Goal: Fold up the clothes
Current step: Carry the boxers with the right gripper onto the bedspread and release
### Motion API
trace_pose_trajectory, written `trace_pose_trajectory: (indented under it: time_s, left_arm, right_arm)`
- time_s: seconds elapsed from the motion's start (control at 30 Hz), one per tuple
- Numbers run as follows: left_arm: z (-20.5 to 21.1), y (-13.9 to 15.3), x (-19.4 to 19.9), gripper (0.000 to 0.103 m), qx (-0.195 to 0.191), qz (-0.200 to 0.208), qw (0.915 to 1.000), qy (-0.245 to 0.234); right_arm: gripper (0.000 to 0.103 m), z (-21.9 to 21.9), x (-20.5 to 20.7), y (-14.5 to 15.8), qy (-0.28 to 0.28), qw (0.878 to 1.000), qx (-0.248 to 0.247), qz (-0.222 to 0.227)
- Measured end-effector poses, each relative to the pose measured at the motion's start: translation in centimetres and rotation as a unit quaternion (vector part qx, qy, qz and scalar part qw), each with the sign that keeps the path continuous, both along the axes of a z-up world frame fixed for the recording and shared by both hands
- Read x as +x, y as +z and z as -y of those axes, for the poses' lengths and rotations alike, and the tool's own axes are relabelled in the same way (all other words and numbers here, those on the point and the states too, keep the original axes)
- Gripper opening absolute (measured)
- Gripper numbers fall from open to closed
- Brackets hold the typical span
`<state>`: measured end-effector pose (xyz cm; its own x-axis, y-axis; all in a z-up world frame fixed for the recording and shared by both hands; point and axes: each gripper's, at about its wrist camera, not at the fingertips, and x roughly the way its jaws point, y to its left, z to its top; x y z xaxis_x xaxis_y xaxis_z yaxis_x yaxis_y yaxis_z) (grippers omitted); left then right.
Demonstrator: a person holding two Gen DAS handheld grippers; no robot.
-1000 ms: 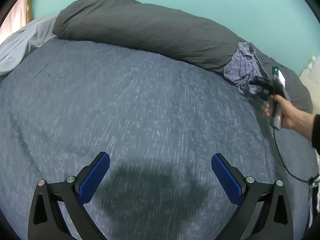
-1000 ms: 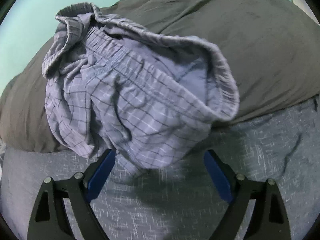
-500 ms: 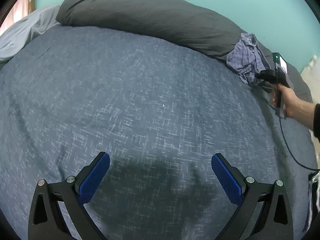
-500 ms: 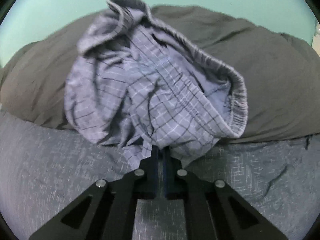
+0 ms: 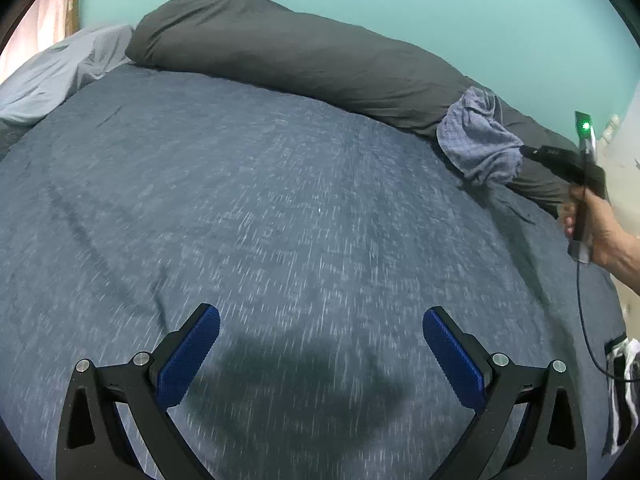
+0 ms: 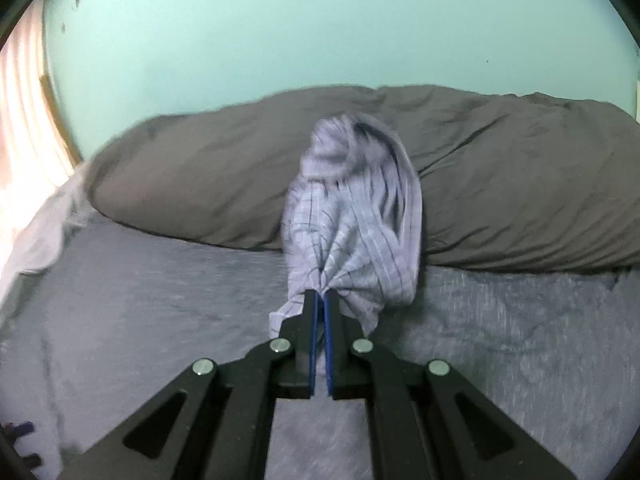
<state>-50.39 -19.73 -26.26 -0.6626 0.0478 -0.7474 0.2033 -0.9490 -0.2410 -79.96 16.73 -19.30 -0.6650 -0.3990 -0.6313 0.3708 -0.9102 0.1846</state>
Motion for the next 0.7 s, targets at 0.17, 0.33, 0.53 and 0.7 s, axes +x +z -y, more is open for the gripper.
trace_pose_trajectory:
  time_s: [0.17,0.33,0.53,0.7]
  left_arm:
    - [-0.4,1.1,3.7,0.103,-0.001,-0.009,1.0,-0.001]
    - [-1.1,2.4,8.3,0.103,-0.002,-0.027,0.9996,-0.005]
    - [-1.8,2.7,12.9,0.103,0.004,-0.043,0.999,-0.007]
    - [-2.6,2.5,15.6,0.103,0.011,-0.062,0.998,-0.009]
  right_arm:
    - [0.002,-0.4,6.3,3.6,0.021,0.999,-0.037,-0.01]
    - [0.002,-0.8,14.2,5.8,0.032,0.996,-0.079,-0.016]
    - [0.002,-1.6,21.8,6.6,0.055,0.992,-0.114,-0.017]
    - [0.002,-2.0,27.2,7.7,0.067,0.989,-0.128,-0.033]
